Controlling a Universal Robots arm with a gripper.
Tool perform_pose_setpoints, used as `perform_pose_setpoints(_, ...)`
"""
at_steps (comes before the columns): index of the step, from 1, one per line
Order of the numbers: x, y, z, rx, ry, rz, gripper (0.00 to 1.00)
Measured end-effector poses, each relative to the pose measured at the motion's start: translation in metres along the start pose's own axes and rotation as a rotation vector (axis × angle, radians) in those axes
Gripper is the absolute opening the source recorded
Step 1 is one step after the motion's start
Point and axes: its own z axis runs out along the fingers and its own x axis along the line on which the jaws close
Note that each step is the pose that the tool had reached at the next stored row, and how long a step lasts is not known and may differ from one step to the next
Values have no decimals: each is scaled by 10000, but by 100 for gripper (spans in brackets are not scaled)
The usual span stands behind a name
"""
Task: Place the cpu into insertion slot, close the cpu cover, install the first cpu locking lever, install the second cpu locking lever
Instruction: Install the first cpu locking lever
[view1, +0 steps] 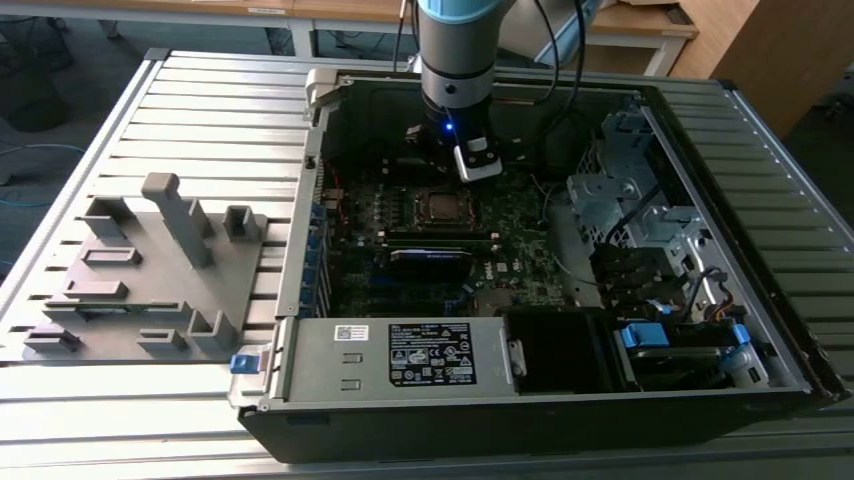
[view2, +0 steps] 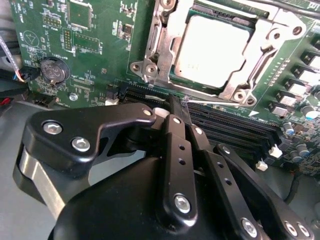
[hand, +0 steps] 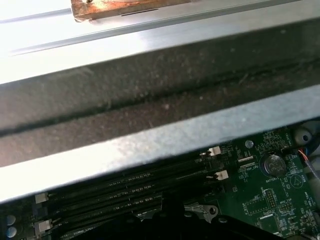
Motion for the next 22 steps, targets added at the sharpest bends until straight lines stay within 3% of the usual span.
perform_pose_setpoints(22,35,13,18,-8,-87,-18,10)
